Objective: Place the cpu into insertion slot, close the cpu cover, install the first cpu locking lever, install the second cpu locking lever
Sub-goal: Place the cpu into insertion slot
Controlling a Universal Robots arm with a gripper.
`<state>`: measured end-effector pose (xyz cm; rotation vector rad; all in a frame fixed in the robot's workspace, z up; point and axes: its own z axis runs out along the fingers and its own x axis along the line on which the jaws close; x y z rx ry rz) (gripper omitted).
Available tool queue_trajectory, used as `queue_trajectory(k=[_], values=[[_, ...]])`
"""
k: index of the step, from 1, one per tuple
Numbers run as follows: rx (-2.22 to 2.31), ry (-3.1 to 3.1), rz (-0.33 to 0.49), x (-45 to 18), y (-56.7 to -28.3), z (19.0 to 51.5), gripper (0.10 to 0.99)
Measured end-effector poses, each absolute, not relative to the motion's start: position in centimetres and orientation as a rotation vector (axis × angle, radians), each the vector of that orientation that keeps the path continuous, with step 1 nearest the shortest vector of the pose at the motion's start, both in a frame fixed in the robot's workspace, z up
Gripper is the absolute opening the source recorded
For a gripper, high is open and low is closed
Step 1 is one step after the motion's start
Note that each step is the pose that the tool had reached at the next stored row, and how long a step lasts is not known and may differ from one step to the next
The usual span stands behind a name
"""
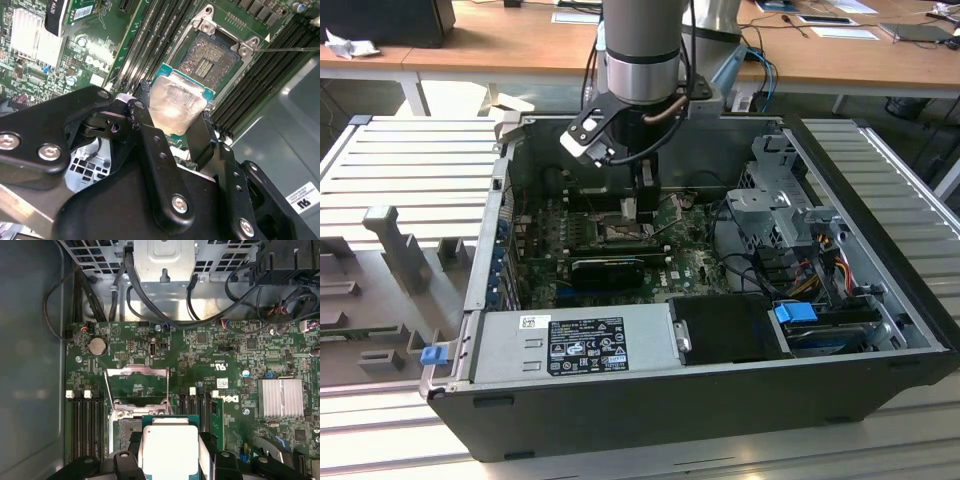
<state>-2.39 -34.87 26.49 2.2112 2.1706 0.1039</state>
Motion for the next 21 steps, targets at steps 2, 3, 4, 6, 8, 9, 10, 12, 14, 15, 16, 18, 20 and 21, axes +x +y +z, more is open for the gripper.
queue_trajectory(k=[2, 3, 4, 6, 8, 9, 10, 12, 14, 15, 16, 18, 20, 21], values=[[2.211, 2.171, 0.104, -2.7, -34.9, 26.2, 0.529], [2.21, 2.172, 0.104, -2.8, -34.9, 26.1, 0.529], [2.21, 2.172, 0.104, -2.8, -34.9, 26.0, 0.529], [2.21, 2.172, 0.105, -2.9, -34.9, 25.7, 0.529], [2.209, 2.173, 0.105, -3.0, -34.9, 25.5, 0.529], [2.209, 2.173, 0.104, -3.1, -34.9, 25.4, 0.529], [2.209, 2.174, 0.105, -3.1, -34.9, 25.4, 0.529], [2.208, 2.174, 0.105, -3.2, -34.9, 25.1, 0.529], [2.207, 2.175, 0.105, -3.3, -34.9, 24.8, 0.529], [2.207, 2.176, 0.105, -3.3, -34.8, 24.7, 0.529], [2.206, 2.176, 0.105, -3.3, -34.8, 24.6, 0.529], [2.203, 2.18, 0.105, -3.3, -34.6, 24.4, 0.529], [2.202, 2.181, 0.105, -3.3, -34.1, 24.3, 0.529], [2.201, 2.182, 0.105, -3.3, -33.8, 24.3, 0.529]])
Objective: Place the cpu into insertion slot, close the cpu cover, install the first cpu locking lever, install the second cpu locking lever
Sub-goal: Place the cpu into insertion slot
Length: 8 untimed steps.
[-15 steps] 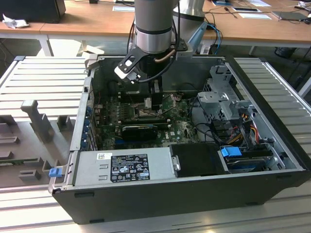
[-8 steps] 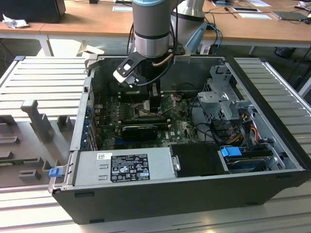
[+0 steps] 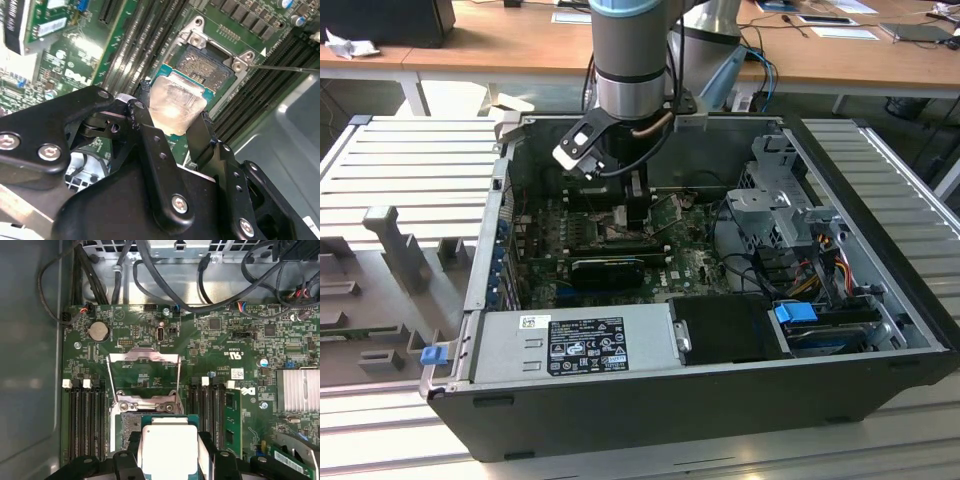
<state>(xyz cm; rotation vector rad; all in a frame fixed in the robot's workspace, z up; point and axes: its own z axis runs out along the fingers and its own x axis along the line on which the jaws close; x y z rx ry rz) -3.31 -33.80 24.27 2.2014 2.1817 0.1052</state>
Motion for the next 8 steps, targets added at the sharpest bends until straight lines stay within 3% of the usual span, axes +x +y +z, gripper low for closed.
queue_trajectory(k=[8], values=[[2.2, 2.183, 0.105, -3.47, -33.24, 23.74, 0.529]])
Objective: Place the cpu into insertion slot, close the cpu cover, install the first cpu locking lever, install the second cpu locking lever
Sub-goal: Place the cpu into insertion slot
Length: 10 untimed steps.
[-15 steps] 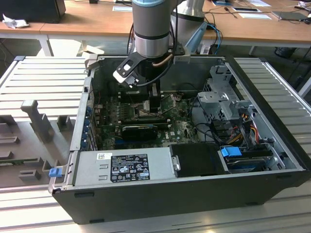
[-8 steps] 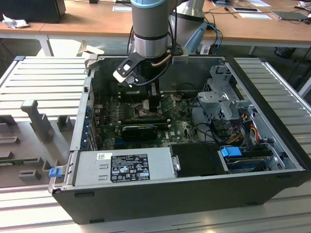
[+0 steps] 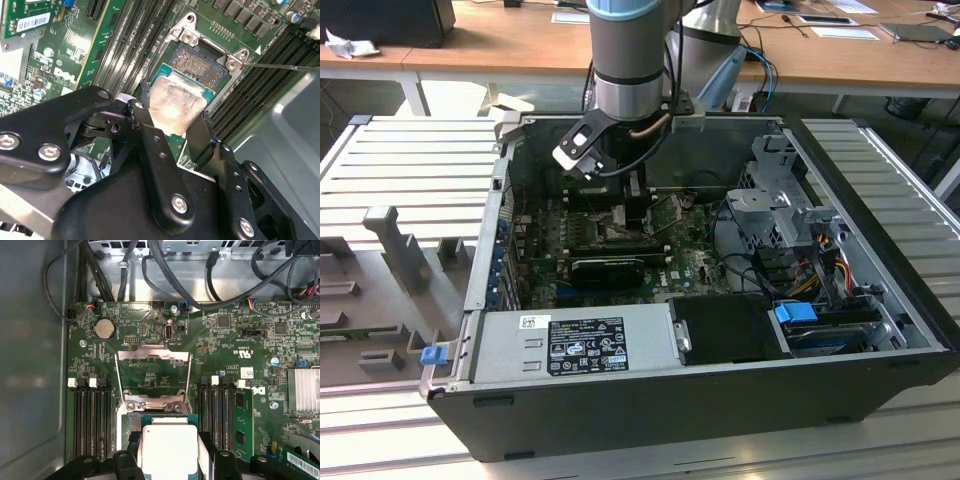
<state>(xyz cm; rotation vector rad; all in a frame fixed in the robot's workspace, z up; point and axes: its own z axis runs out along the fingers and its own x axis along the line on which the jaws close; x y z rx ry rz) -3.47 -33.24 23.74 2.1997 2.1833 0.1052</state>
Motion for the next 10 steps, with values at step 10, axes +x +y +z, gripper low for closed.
queue_trajectory(k=[10], values=[[2.2, 2.183, 0.105, -4.14, -33.22, 23.26, 0.529]])
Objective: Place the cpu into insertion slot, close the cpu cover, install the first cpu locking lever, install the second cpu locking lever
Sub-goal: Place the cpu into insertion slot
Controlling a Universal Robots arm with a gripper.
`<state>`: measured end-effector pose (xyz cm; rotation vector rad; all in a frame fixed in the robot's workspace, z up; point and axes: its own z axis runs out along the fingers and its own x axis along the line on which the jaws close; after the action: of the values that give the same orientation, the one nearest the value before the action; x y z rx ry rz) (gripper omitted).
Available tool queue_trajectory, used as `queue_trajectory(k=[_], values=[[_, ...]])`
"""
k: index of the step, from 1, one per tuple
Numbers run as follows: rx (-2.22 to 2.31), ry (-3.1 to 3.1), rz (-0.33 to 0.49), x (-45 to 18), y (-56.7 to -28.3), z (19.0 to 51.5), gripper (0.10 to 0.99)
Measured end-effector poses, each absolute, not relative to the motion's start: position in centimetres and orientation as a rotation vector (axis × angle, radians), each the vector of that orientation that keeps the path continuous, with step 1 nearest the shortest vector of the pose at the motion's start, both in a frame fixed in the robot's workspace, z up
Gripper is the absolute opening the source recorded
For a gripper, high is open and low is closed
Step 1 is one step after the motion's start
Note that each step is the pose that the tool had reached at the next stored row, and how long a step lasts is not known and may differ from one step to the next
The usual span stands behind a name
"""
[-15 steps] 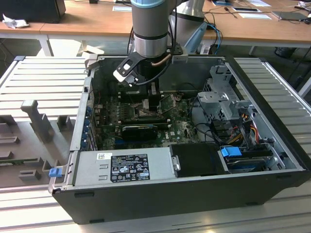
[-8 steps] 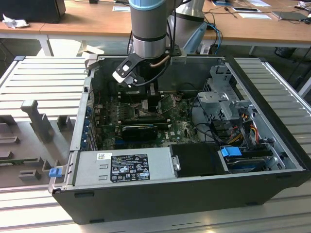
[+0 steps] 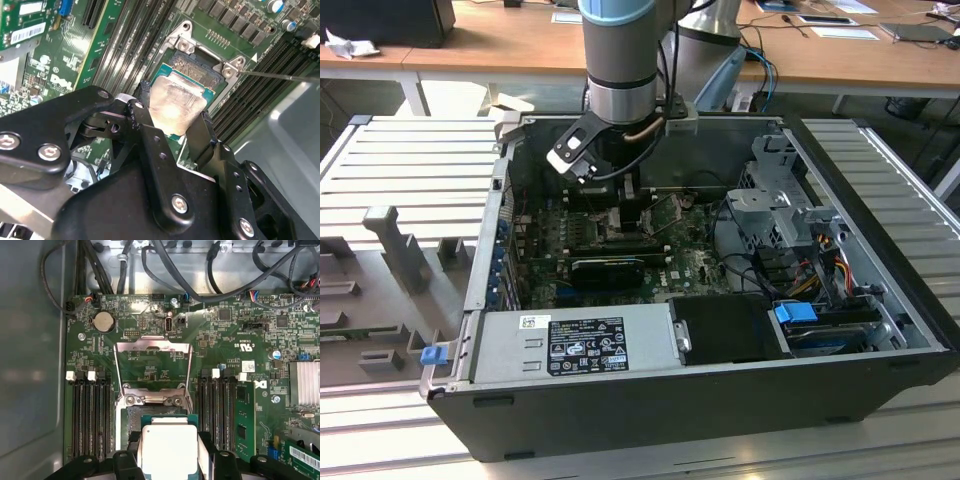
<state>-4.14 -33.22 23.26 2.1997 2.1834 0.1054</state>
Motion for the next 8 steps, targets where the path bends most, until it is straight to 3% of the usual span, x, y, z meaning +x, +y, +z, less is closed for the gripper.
queue_trajectory(k=[8], values=[[2.203, 2.18, 0.105, -4.3, -32.6, 21.6, 0.529]])
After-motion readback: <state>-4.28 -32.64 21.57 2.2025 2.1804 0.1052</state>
